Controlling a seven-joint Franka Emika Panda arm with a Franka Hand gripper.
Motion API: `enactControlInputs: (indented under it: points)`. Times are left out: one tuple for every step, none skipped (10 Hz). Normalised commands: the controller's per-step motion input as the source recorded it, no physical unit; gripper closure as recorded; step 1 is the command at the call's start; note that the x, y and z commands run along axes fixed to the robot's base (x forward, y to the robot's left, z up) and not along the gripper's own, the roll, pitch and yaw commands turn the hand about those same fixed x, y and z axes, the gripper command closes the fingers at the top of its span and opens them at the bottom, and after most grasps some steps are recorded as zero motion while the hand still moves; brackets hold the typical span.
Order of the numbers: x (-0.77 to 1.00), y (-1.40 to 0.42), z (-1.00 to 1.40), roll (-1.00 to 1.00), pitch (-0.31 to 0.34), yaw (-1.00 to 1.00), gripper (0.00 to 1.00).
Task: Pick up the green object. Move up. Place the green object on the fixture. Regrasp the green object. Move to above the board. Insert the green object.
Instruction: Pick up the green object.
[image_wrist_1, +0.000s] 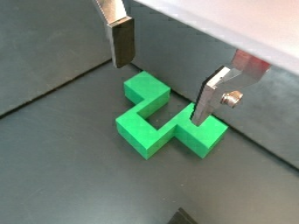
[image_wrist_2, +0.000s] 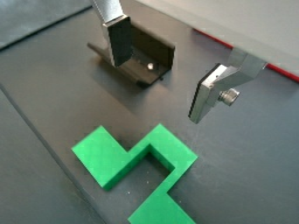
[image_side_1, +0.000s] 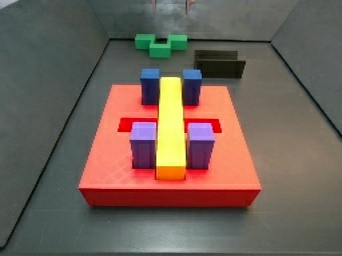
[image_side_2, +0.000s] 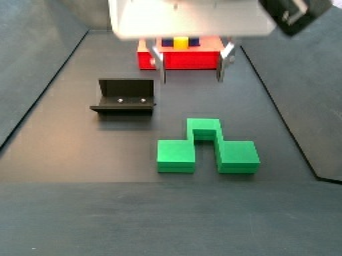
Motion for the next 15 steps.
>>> enactControlInputs:
  points:
    - [-0.02, 0.12, -0.55, 0.00, 0.000, 0.00, 0.00]
    - [-0.07, 0.15, -0.52, 0.00, 0.000, 0.00, 0.00]
    - [-0.10, 0.18, -0.45, 0.00, 0.000, -0.01, 0.00]
    - [-0.06, 0.13, -0.43, 0.00, 0.000, -0.01, 0.00]
    - [-0.11, 0.08, -0.43, -0.04, 0.000, -0.01, 0.00]
    - [-0.06, 0.03, -0.43, -0.07, 0.000, 0.00, 0.00]
    - [-0.05, 0.02, -0.43, -0.06, 0.000, 0.00, 0.00]
    - [-0.07, 0.01, -0.43, -0.06, 0.000, 0.00, 0.00]
    - [-0.09, 0.02, -0.33, -0.08, 0.000, -0.01, 0.00]
    - [-0.18, 0.09, -0.12, -0.13, 0.000, -0.09, 0.00]
    - [-0.14, 0.05, -0.05, -0.17, 0.000, -0.08, 0.00]
    - [-0.13, 0.01, -0.10, -0.15, 0.000, -0.06, 0.00]
    - [-0.16, 0.00, -0.22, -0.13, -0.010, -0.05, 0.00]
    - [-0.13, 0.00, -0.27, -0.12, -0.011, -0.03, 0.00]
    - [-0.11, 0.00, -0.27, -0.12, -0.019, -0.02, 0.00]
